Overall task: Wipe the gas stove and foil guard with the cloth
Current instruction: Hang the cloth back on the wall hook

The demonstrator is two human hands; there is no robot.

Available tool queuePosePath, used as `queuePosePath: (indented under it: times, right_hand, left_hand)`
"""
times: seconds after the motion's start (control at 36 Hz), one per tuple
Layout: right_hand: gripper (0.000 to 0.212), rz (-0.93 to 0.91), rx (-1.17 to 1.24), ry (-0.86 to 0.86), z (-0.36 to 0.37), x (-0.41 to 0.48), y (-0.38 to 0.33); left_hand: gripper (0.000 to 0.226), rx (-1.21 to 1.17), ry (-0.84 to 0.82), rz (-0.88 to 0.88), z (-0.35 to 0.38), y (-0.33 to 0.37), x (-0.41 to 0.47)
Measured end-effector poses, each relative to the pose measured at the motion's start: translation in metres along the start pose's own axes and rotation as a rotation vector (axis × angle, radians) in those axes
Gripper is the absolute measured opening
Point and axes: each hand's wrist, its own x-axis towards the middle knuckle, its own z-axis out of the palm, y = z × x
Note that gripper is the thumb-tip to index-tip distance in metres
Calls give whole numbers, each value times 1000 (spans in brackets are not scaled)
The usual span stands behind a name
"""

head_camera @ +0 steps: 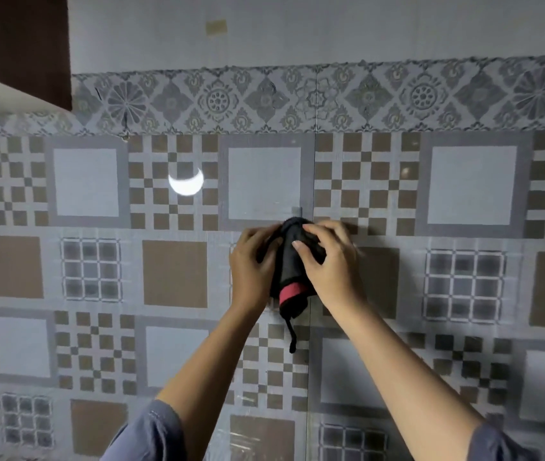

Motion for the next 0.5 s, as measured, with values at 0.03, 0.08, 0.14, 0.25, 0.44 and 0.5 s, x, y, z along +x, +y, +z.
queuePosePath:
  times: [0.03, 0.08, 0.14, 0.25, 0.44, 0.5]
  right_hand:
    - [29, 17, 10, 2, 1, -2, -1]
    - [28, 52, 33, 4, 2, -3, -3]
    - [26, 86, 47, 6, 2, -3, -6]
    - [22, 131, 51, -2, 3, -3, -10]
    - [21, 194, -4, -49, 1, 2, -16]
    - [21, 206, -40, -59, -1, 5, -19]
  left_hand:
    - [29, -15, 1, -7, 1, -1, -4]
    - [31, -42, -7, -26, 1, -2, -10]
    - [33, -65, -26, -57, 1, -2, -15]
    - [31, -99, -50, -99, -1, -3, -18]
    - [29, -62, -130, -140, -8, 7, -11]
    - [30, -44, -141, -149, -9, 10, -8]
